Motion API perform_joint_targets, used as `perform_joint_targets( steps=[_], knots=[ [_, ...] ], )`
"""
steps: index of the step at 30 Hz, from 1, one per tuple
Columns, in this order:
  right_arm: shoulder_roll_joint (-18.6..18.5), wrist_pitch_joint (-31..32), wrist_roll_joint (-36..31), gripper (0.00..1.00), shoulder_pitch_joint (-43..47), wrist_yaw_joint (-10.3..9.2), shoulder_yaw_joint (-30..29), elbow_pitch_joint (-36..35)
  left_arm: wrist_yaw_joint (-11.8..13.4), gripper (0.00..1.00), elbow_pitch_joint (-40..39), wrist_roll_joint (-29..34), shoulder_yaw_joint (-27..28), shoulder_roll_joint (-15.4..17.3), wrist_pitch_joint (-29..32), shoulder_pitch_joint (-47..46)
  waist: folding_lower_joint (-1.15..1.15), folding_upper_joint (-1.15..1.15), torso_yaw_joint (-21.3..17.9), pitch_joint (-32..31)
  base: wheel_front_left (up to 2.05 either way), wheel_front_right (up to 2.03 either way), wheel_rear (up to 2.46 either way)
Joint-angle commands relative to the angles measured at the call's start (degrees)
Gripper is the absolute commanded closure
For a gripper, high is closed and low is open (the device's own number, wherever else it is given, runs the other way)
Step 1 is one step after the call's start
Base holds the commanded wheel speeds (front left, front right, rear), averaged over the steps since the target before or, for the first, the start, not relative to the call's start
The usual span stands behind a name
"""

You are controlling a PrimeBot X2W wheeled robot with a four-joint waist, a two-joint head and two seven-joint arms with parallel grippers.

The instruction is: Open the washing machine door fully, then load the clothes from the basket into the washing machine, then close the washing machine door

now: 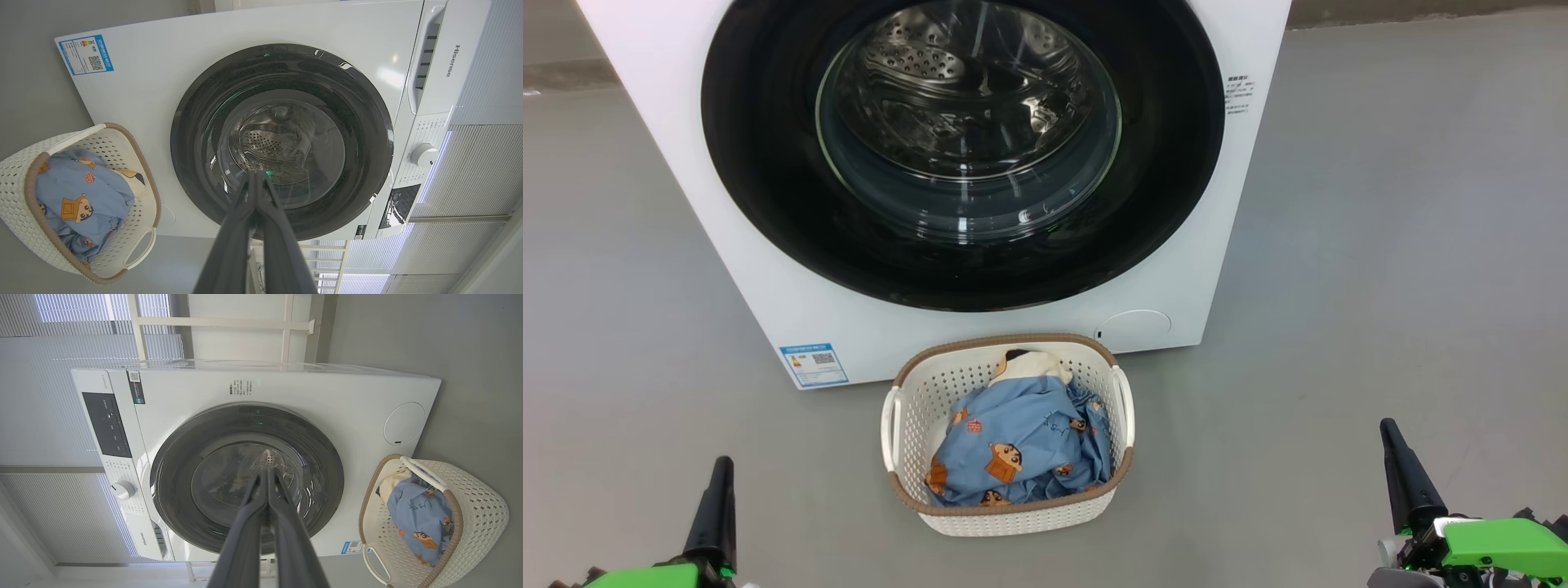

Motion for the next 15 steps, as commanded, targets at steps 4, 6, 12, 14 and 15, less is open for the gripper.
perform_joint_targets(
  steps=[4,6,12,14,15],
  knots=[
    [-0.29,0.42,0.27,1.0,-2.27,-0.08,1.58,-1.4,-0.61,1.0,-0.95,0.24,1.77,0.94,0.17,-2.25,0.0,0.0,0.0,0.0,0.0,0.0,0.0],
    [-0.29,0.42,0.27,1.0,-2.27,-0.08,1.58,-1.4,-0.61,1.0,-0.95,0.24,1.77,0.94,0.17,-2.25,0.0,0.0,0.0,0.0,0.0,0.0,0.0],
    [-0.29,0.42,0.27,1.0,-2.27,-0.08,1.58,-1.4,-0.61,1.0,-0.95,0.24,1.77,0.94,0.17,-2.25,0.0,0.0,0.0,0.0,0.0,0.0,0.0],
    [-0.29,0.42,0.27,1.0,-2.27,-0.08,1.58,-1.4,-0.61,1.0,-0.95,0.24,1.77,0.94,0.17,-2.25,0.0,0.0,0.0,0.0,0.0,0.0,0.0],
    [-0.29,0.42,0.27,1.0,-2.27,-0.08,1.58,-1.4,-0.61,1.0,-0.95,0.24,1.77,0.94,0.17,-2.25,0.0,0.0,0.0,0.0,0.0,0.0,0.0]
  ],
)
